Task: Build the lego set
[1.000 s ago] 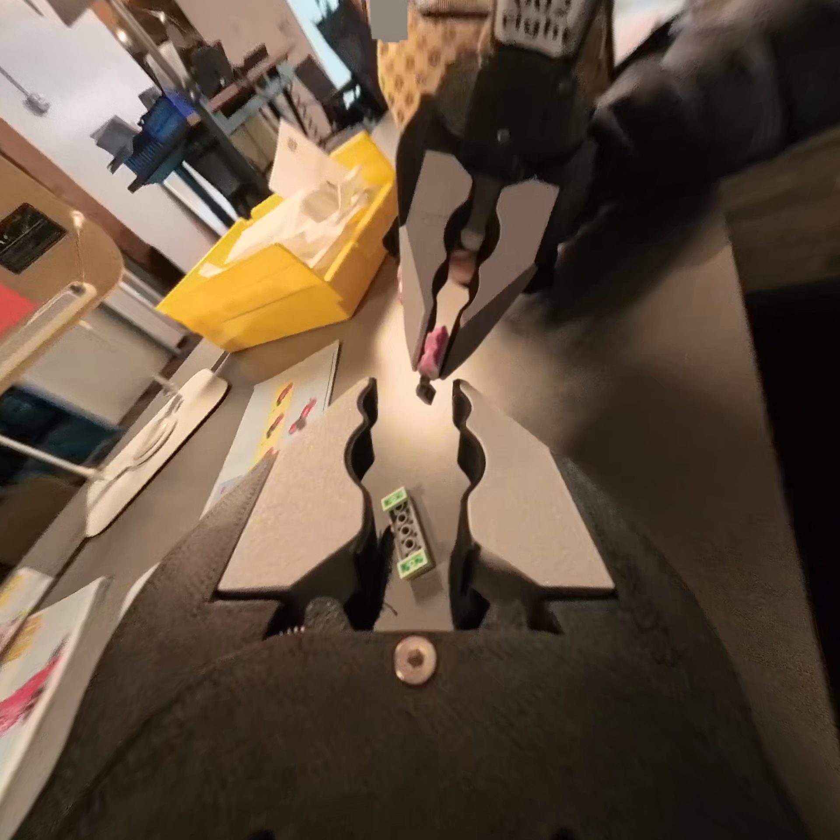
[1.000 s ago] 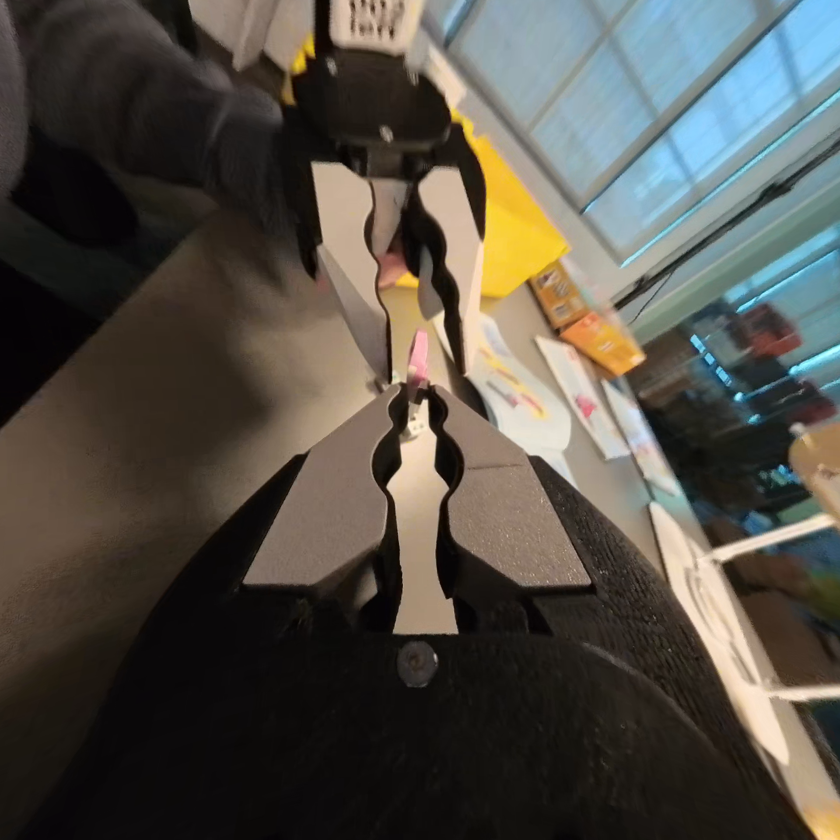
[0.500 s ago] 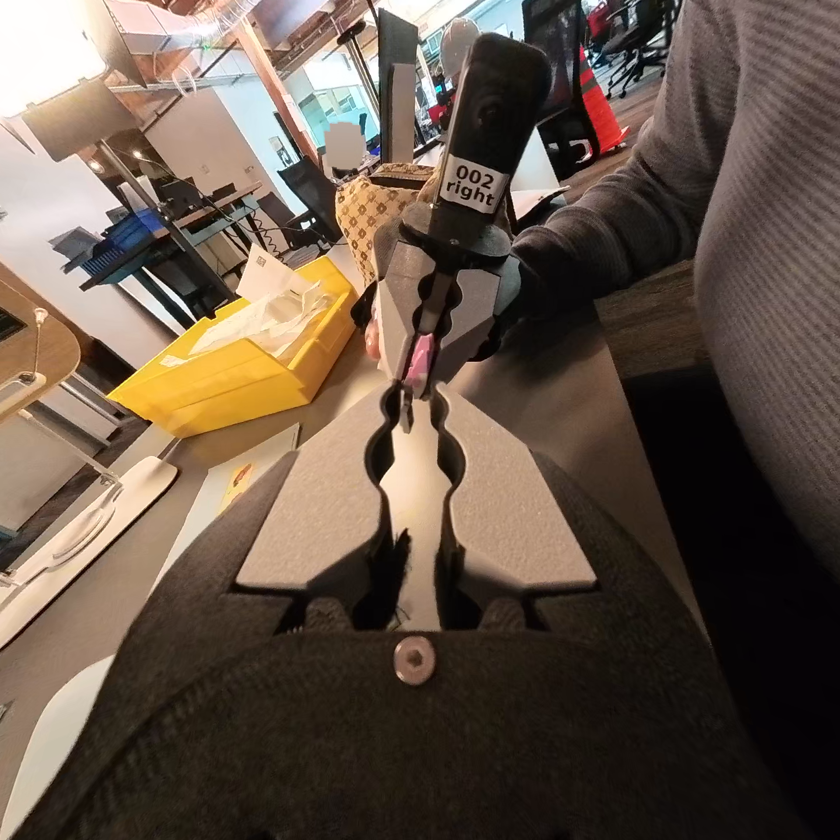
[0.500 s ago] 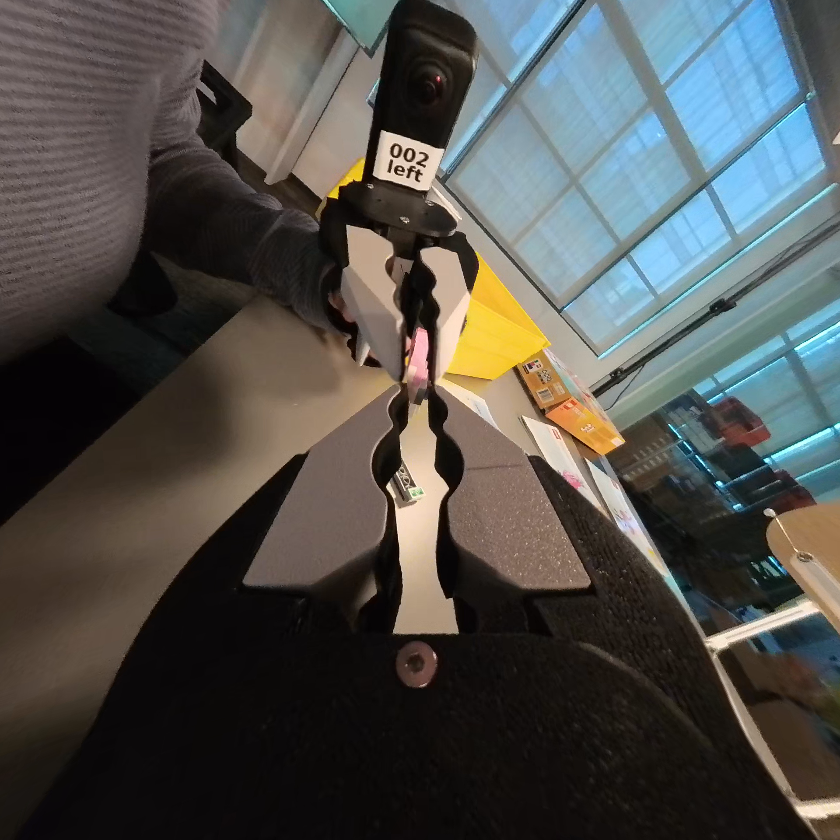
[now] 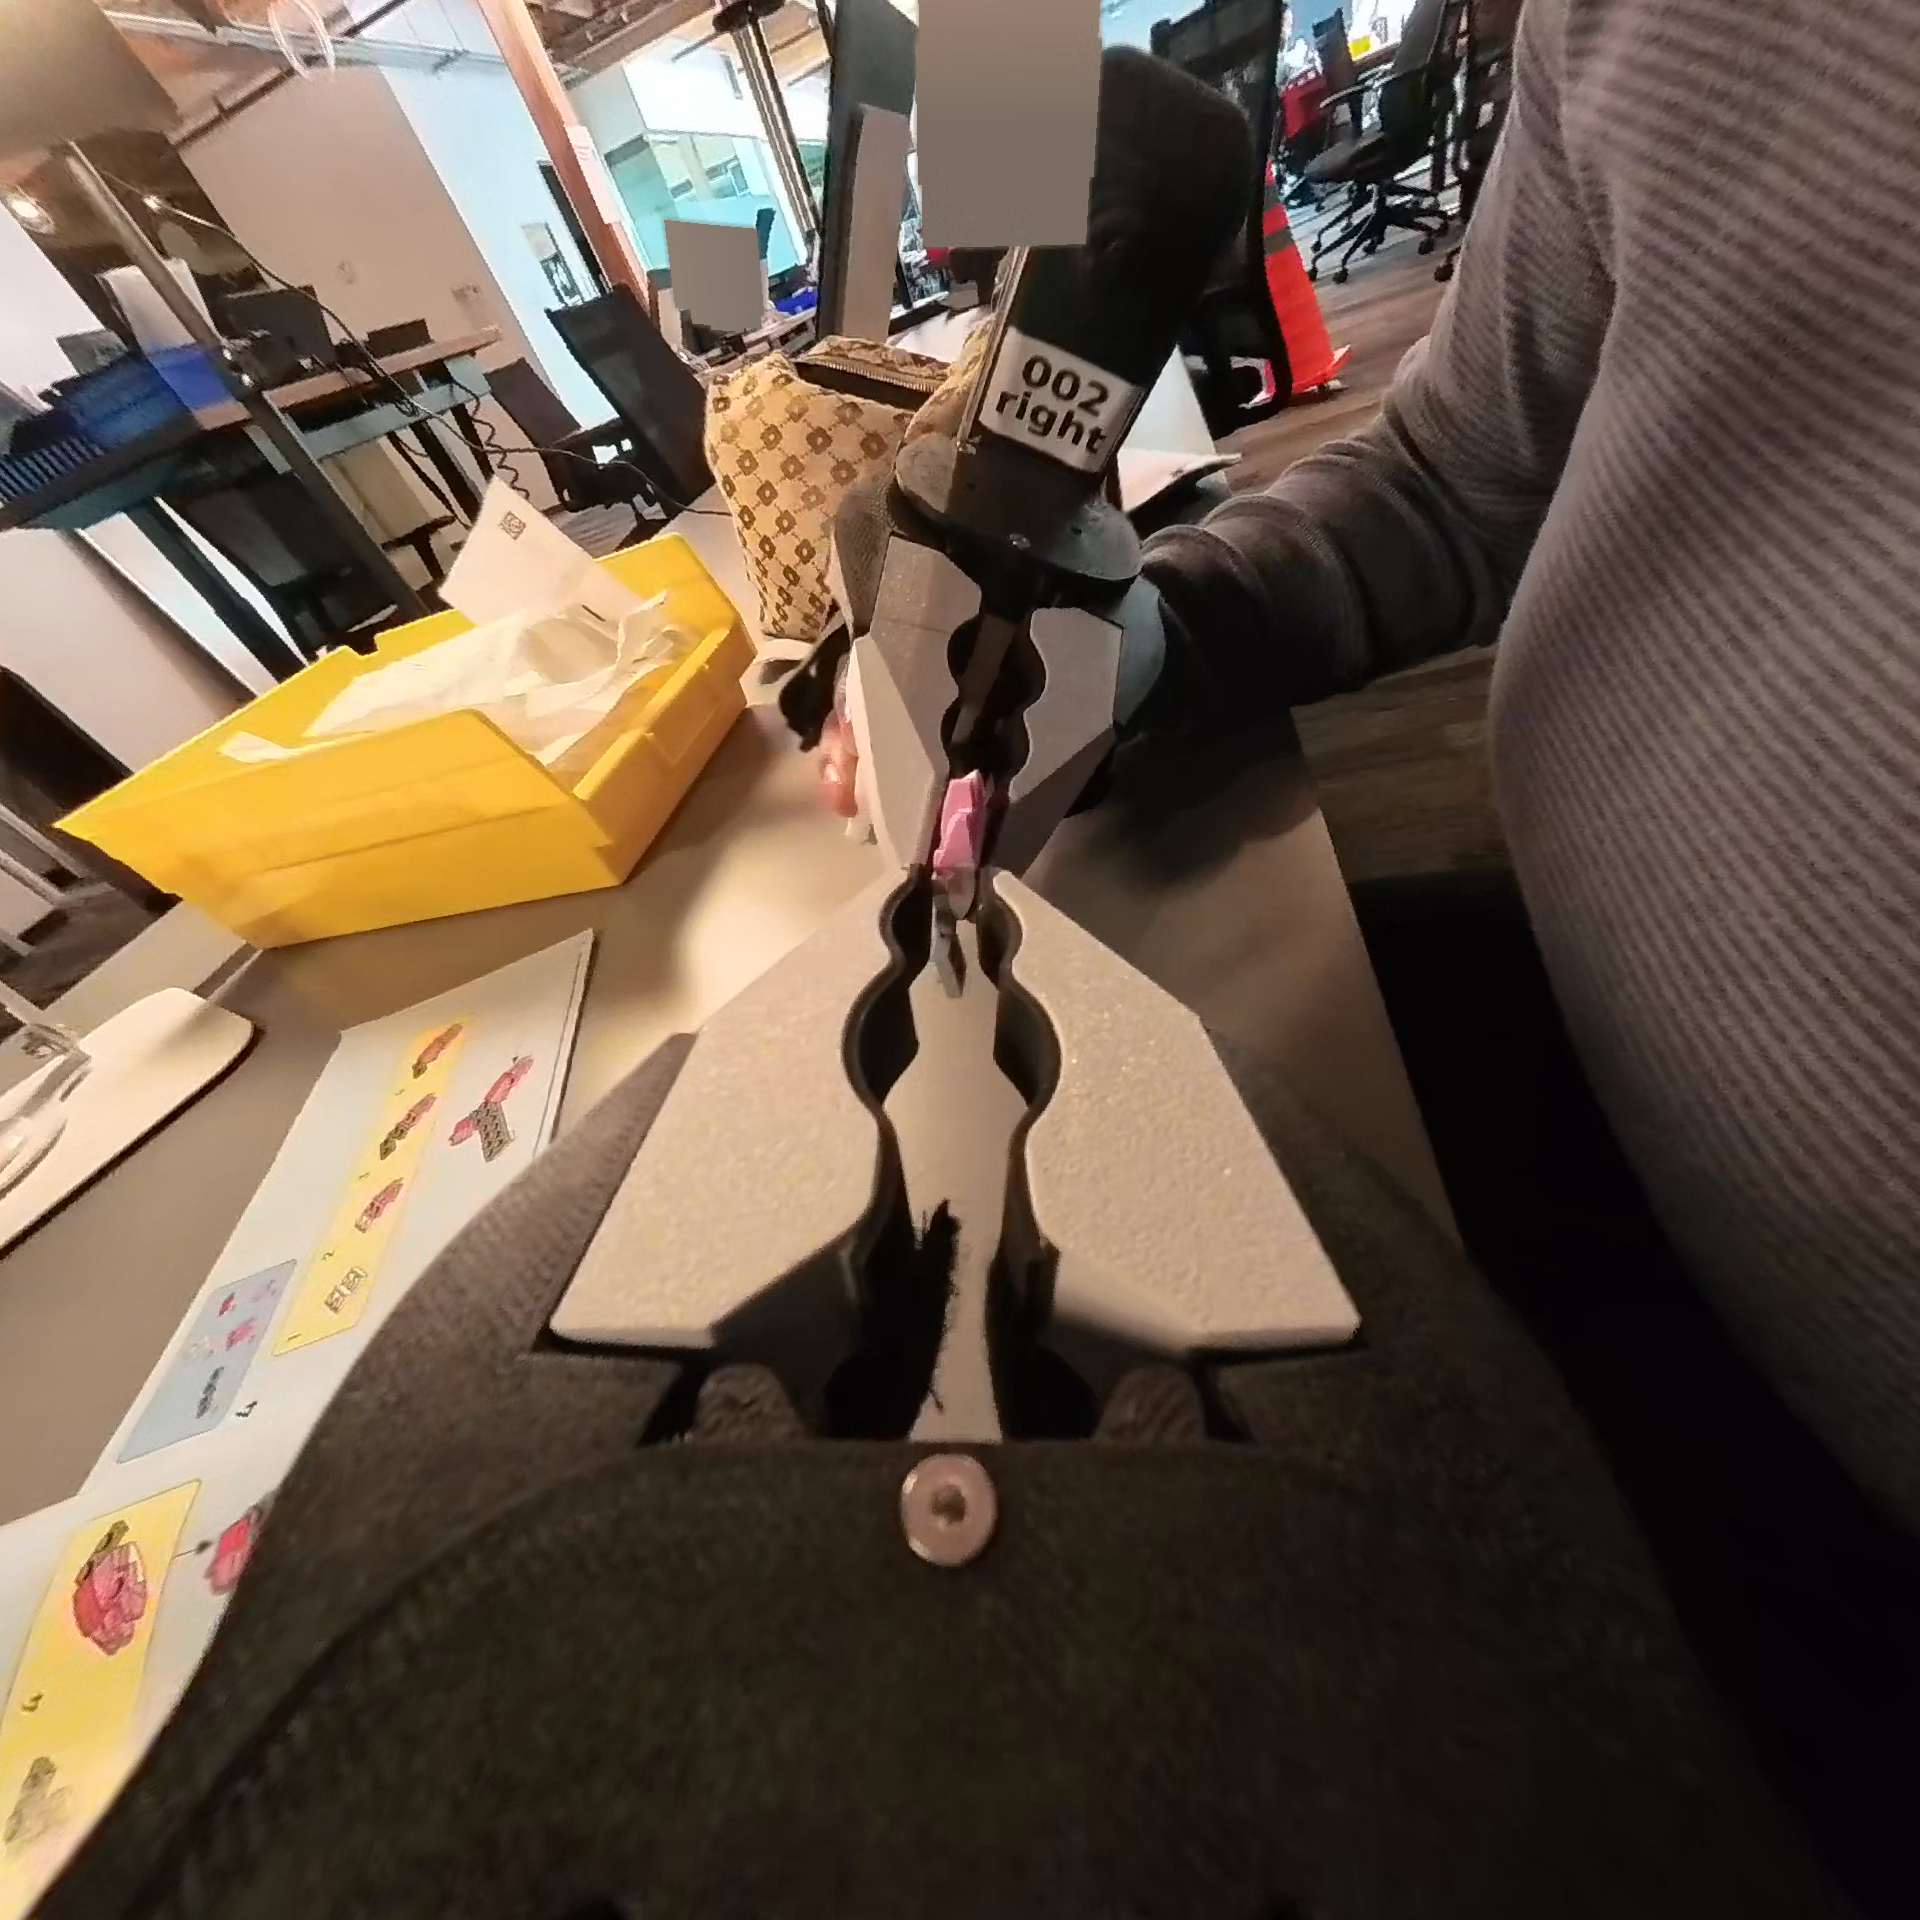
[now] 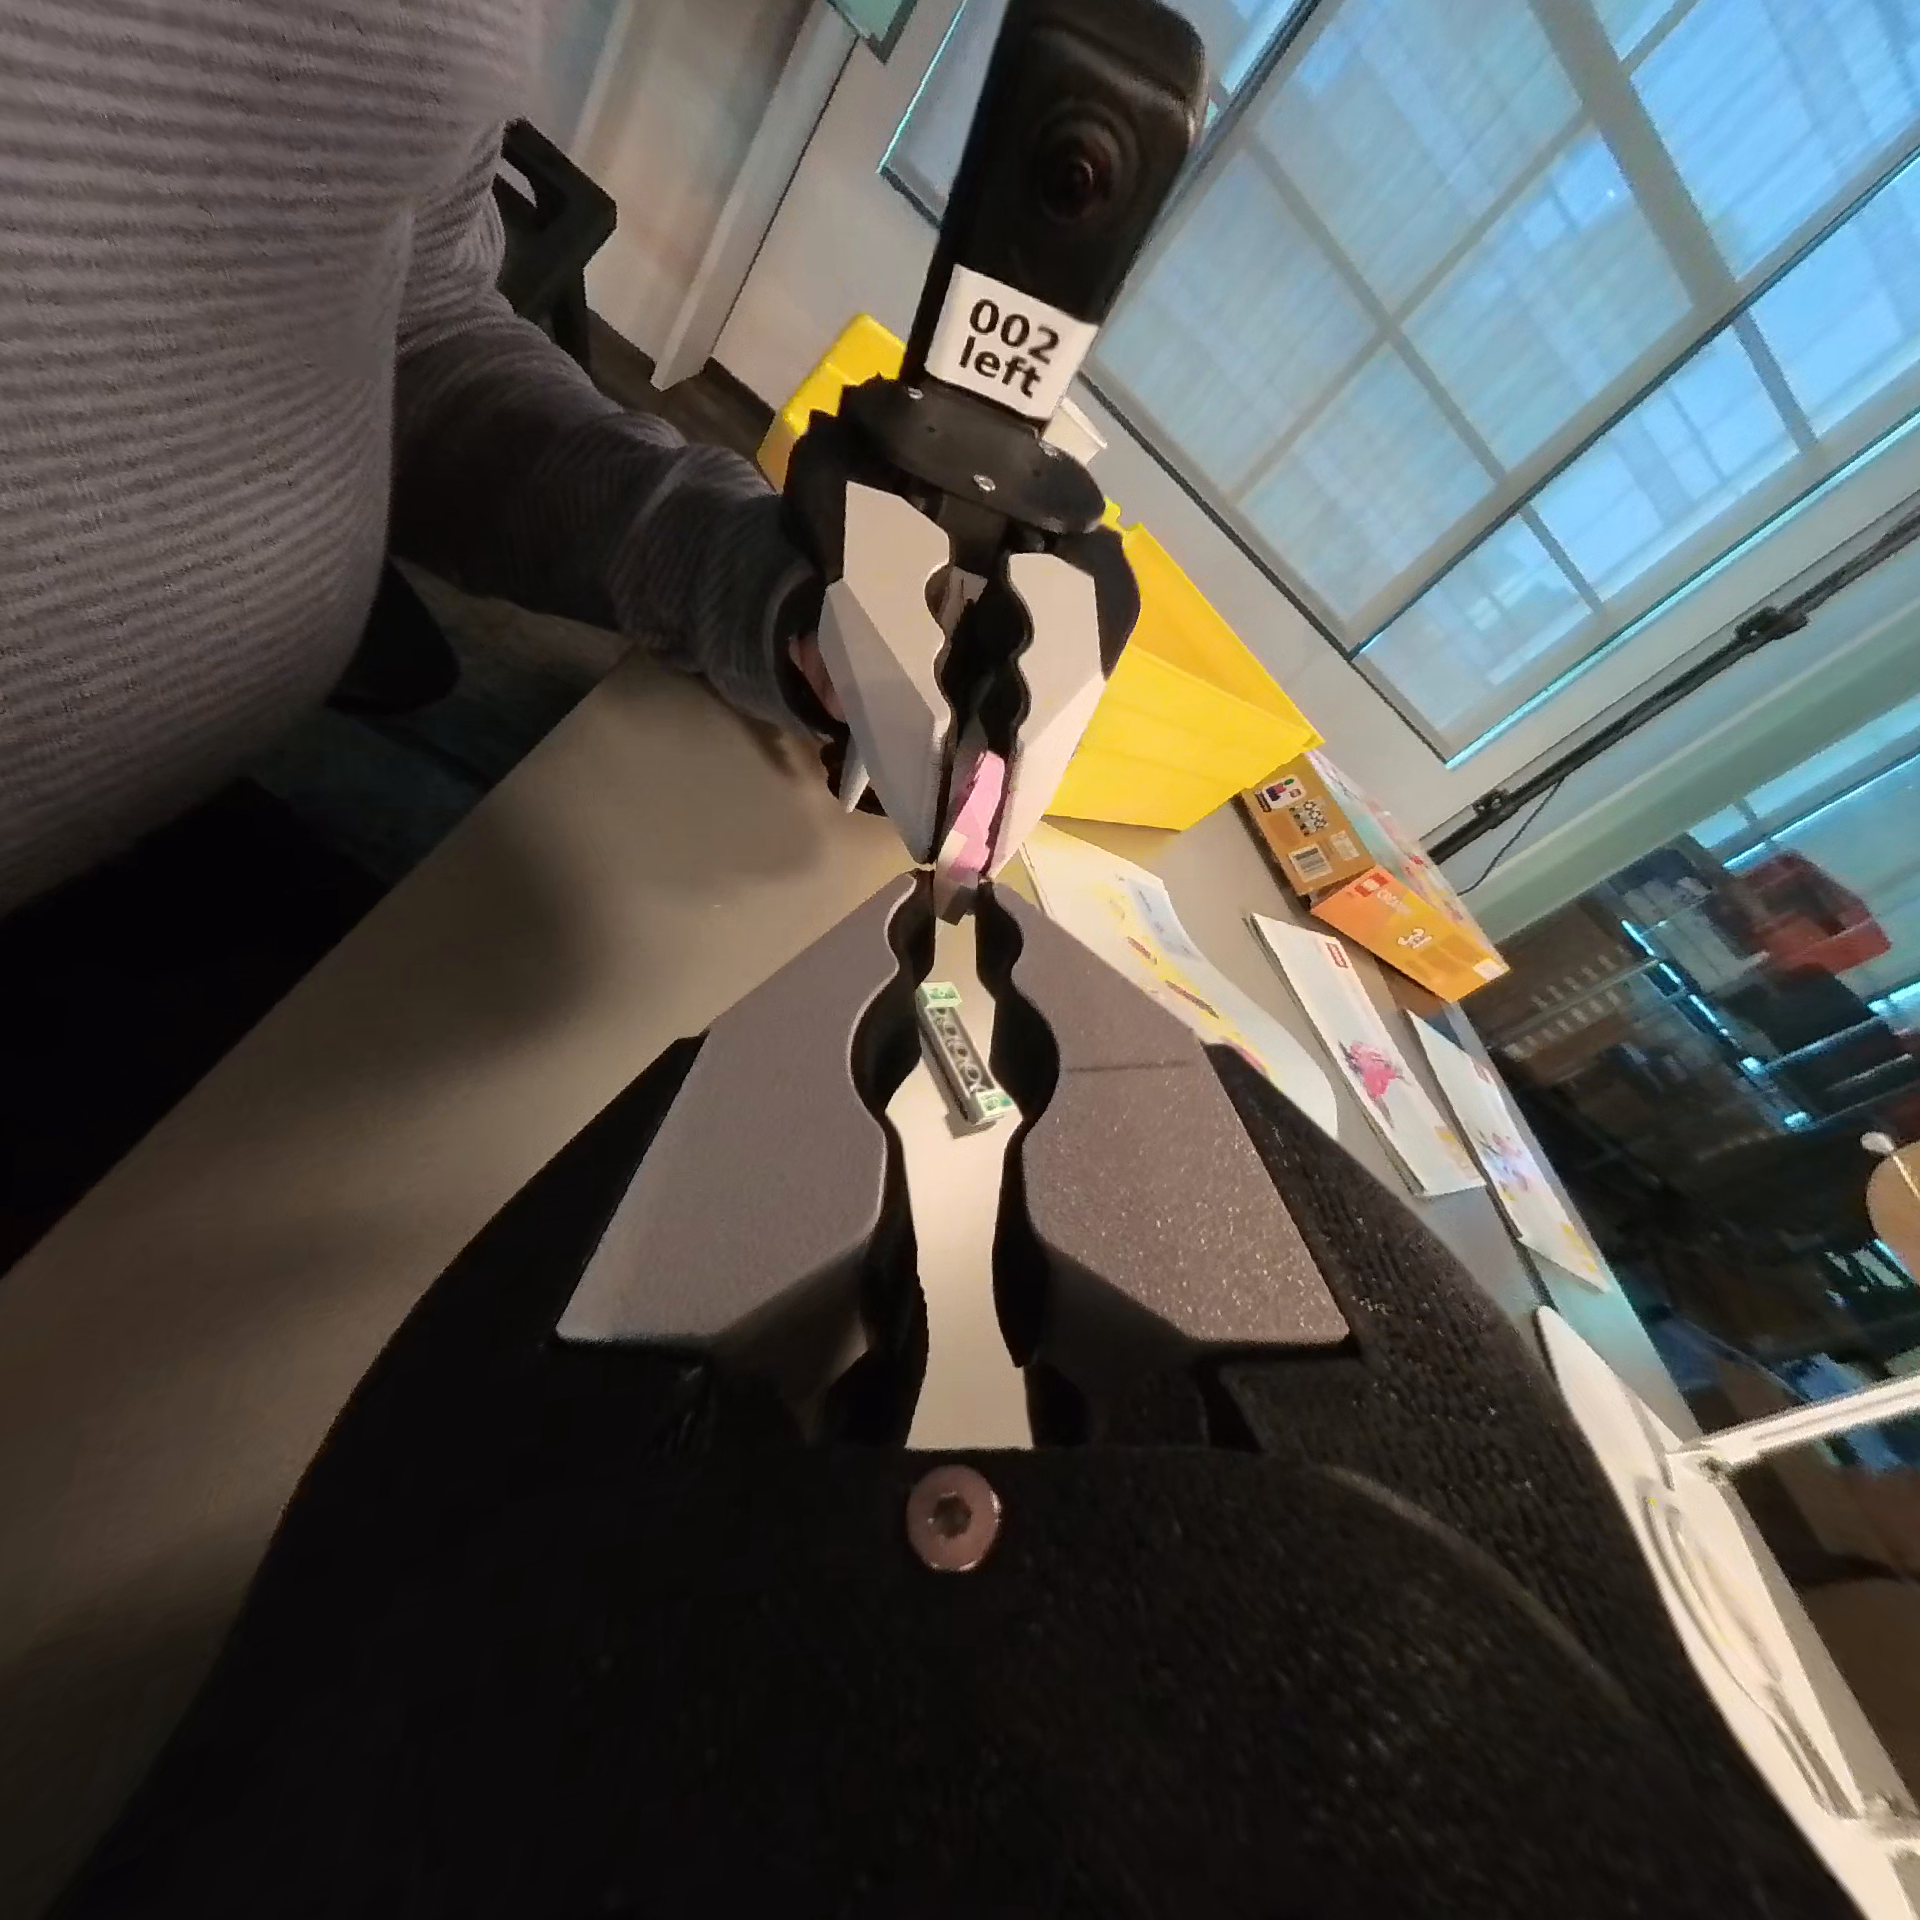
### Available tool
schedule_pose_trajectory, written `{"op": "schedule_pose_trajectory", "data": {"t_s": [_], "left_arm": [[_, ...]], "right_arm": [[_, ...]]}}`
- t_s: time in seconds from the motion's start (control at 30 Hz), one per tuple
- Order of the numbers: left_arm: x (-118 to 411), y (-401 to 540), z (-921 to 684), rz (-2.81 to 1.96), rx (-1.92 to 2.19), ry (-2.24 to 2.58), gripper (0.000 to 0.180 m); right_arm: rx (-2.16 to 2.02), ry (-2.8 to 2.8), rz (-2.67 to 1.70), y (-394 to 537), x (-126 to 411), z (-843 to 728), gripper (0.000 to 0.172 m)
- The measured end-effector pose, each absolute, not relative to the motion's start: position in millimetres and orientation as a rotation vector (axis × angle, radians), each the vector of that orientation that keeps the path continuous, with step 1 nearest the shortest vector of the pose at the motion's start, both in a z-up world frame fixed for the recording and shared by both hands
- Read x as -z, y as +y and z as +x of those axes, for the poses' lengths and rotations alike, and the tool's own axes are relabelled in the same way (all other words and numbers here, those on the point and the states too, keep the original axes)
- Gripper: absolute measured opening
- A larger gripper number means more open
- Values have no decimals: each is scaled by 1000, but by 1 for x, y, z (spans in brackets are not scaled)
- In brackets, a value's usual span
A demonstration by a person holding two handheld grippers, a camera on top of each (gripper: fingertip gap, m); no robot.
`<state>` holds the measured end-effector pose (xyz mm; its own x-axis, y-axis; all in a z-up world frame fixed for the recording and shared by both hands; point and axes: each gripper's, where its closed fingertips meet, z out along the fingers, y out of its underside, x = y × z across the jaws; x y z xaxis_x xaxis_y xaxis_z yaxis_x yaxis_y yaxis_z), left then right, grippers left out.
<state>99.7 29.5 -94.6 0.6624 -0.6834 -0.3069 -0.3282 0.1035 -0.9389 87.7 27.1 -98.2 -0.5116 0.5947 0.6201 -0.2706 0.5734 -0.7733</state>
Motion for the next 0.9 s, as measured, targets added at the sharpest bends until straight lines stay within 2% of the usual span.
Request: {"op": "schedule_pose_trajectory", "data": {"t_s": [0.23,0.33,0.43,0.47,0.53,0.67,0.9], "left_arm": [[94,30,99,-1501,304,879,6],[81,40,91,-1473,252,749,9],[78,54,78,-1511,134,610,46],[77,59,75,-1529,127,535,49],[75,64,76,-1543,143,435,43],[66,64,84,-1482,69,409,19],[62,64,85,-1444,-72,393,19]], "right_arm": [[-1058,-1818,-272,29,98,87,5],[-918,-1667,-258,40,85,78,5],[-648,-1545,-238,60,79,69,6],[-582,-1505,-235,64,77,68,6],[-492,-1446,-209,68,72,68,5],[-394,-1385,-176,70,68,68,5],[-347,-1330,-160,69,62,70,5]]}}
